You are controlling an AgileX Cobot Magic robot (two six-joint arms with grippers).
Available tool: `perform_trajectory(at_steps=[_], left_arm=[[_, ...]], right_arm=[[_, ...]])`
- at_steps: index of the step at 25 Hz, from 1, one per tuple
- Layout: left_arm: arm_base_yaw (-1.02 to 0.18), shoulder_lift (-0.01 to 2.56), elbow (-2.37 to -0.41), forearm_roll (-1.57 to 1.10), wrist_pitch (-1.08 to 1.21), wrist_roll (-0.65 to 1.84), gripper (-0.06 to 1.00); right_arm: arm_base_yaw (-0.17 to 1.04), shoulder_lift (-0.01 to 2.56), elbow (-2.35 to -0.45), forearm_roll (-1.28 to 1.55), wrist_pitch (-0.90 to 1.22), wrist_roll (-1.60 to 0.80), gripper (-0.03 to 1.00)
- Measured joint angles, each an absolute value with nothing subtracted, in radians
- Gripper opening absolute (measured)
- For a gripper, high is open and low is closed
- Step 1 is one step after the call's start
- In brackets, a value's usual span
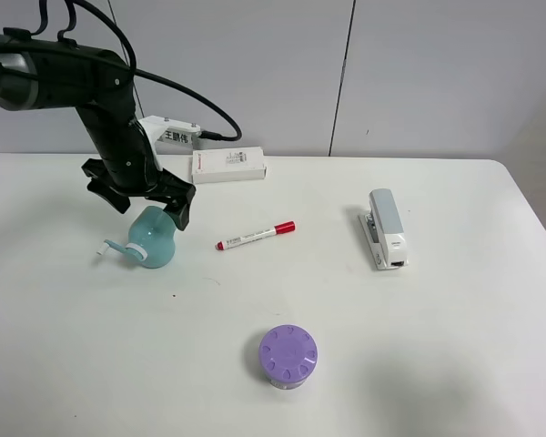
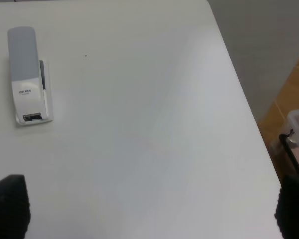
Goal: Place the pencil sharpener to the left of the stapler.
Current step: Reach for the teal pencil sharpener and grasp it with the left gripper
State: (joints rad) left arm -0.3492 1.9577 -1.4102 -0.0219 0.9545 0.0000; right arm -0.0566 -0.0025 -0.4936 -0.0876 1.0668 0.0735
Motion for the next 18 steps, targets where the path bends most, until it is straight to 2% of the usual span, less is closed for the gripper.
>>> perform_trajectory(at_steps=[8, 18], left_arm=[[-0.312, 2.002, -1.406, -0.052, 0.930, 0.030, 0.99], [-0.312, 2.033, -1.293, -0.117, 0.808, 0.113, 0.99]], right_arm=[[-0.057, -0.003, -0.494, -0.088, 1.067, 0.073, 0.99], [-0.057, -0.003, -0.494, -0.088, 1.067, 0.073, 0.99]])
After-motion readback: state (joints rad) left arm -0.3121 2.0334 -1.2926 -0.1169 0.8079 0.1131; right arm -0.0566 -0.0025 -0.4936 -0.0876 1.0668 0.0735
